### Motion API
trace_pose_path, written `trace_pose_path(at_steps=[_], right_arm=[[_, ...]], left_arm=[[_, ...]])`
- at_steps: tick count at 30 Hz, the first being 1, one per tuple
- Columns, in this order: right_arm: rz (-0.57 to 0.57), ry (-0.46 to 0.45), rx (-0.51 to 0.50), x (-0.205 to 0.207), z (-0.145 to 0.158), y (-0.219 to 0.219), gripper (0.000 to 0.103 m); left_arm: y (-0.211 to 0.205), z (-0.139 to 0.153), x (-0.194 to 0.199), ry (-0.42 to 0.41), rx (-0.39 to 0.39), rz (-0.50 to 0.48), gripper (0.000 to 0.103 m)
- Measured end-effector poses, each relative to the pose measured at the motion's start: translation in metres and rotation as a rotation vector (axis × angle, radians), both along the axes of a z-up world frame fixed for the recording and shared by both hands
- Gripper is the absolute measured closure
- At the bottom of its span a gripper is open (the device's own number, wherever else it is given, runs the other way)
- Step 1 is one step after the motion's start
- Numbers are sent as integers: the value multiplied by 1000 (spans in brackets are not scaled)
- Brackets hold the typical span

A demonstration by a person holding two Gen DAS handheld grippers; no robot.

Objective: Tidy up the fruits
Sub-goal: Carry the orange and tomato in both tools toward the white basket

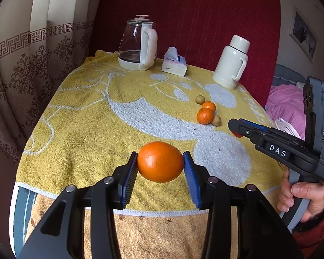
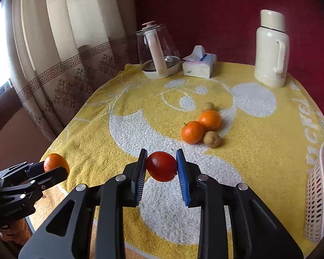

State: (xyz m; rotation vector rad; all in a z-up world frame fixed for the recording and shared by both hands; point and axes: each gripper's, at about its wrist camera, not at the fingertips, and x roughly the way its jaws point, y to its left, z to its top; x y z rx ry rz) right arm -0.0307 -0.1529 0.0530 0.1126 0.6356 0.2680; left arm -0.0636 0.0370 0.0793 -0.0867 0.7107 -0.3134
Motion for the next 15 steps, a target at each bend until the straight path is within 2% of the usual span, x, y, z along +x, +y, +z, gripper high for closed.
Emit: trace_pose_path(at_steps=[15], right_arm=[[-193,-69,46,-23,18,-84,75]], left_arm=[[-58,24,9,-52,15,-106,60]])
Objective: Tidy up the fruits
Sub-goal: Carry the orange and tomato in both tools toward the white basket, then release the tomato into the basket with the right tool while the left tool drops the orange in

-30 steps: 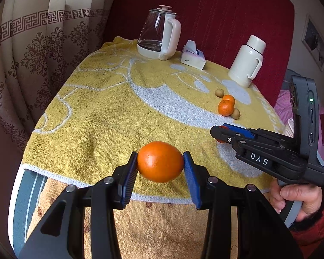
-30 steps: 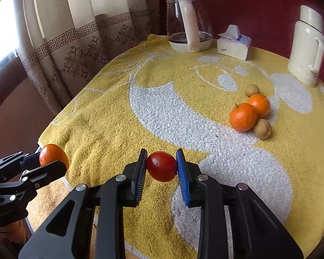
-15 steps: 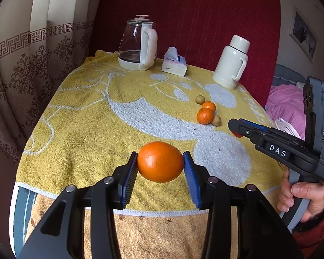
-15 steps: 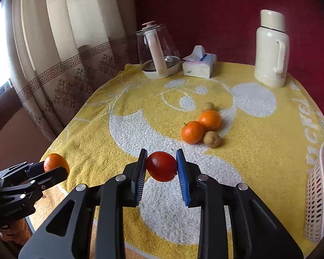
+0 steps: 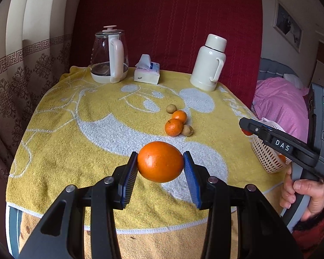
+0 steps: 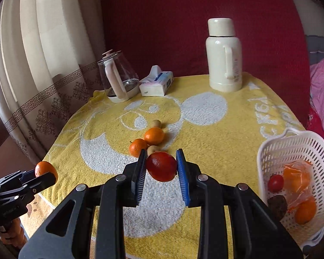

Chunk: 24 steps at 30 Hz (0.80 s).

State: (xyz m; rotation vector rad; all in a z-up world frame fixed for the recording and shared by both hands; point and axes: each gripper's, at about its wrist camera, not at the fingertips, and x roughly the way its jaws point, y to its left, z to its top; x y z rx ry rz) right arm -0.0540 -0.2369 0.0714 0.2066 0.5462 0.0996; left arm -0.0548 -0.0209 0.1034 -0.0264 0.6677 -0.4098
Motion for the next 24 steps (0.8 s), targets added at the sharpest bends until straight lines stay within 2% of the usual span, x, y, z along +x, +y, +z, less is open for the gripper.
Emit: trace_pose_path(at_steps=[12,24], right_arm=[[-155,-27,-25,-24,0,-64,75],[-263,-7,-14,-43,-10,-115,75]], left_arm=[[-56,12,5,-28,19,-102,60],[-108,19,10,-41,42,-199,60]])
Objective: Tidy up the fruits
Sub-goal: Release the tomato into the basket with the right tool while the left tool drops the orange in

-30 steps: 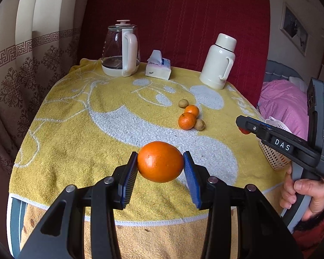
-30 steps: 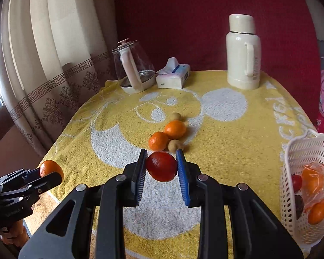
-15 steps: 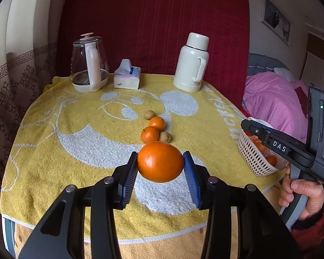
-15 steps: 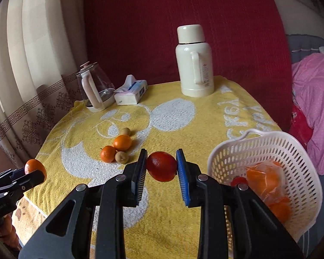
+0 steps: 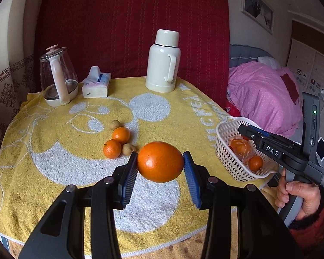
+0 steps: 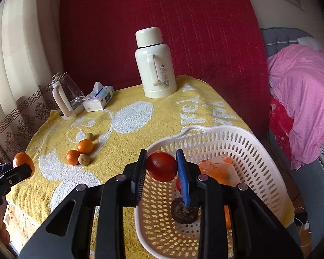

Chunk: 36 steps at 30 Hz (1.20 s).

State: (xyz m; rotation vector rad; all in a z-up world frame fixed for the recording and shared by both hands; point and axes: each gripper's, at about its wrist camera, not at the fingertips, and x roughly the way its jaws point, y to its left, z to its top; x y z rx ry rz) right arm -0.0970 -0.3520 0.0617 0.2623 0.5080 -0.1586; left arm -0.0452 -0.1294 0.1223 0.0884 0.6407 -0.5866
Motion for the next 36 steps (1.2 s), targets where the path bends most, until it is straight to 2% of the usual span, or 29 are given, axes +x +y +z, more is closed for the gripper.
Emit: trace_pose_path(at_steps=[9,11,12,16,25,28,36], right_arm=[[-56,18,12,-8,-7,-25,75],[-67,22,17,-11,-8,-31,70],[-75,20,22,-13,-9,-34,61],[-113,8,38,-22,-8,-47,51],[-175,-3,70,-30,-10,-72,51],[-188,-11,80,-32,-10,-77,45],[-212,-17,92,-35,-9,-88,44]], left_arm=[[-33,3,0,-7,12,-62,60],[-41,3,0,-8,13,-79,60],[-46,4,-1,-9,15,-87,60],[-61,5,-3,-14,20,-118,60],[-90,4,-4,-3,23,-182,60],[-103,2,-5,2,24,-212,60],[-135,-6,-8,32,30,-289,60]])
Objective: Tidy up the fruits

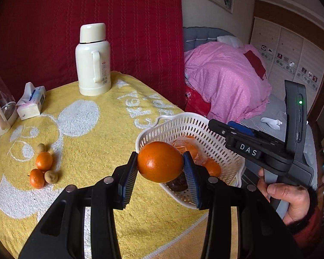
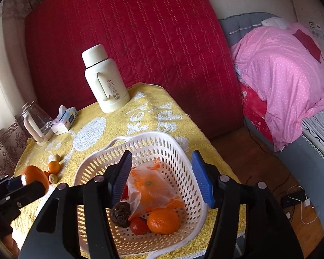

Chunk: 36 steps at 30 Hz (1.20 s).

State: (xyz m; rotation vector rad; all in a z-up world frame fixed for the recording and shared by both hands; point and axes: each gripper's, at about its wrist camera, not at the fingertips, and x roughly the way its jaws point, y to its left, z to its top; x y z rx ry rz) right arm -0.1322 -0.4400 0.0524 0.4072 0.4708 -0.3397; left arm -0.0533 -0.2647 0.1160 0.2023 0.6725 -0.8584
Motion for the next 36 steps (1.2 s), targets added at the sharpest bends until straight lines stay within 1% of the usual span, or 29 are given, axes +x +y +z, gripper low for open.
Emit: trace_pose_path(at_steps=[9,11,12,13,14,16,18,22,24,29,31,36], right_arm=[[-3,5,3,1,-2,-4,43],[-6,7,6,1,-3,-5,43],[-5,8,7,1,-3,-6,43],[-4,10,7,1,-3,-6,43],[-3,10,6,1,-3,-5,43],[-2,10,6,1,-3,-5,38],[-2,9,2,1,-3,-5,38],[1,12,-5,3,-3,-2,37],[2,12,-9,3,-3,-1,37],[3,11,-12,3,-2,1,35],[1,10,-13,3,-2,1,30],[5,8,-16,4,0,5,30]], left_arm=[[-19,-7,0,23,-2,-46,59],[-21,-7,2,29,-12,-50,49],[-21,-7,3,29,-19,-48,32],[-20,-6,4,26,-29,-42,24],[-19,-6,4,23,-37,-36,24],[-19,-5,6,25,-35,-33,24],[-17,-4,6,21,-36,-25,23],[-15,-2,5,3,-38,-11,13],[-14,-1,5,-10,-34,-2,12],[-12,-1,6,-31,-21,17,10],[-11,-1,7,-34,-17,27,10],[-6,0,9,-38,-11,45,9]])
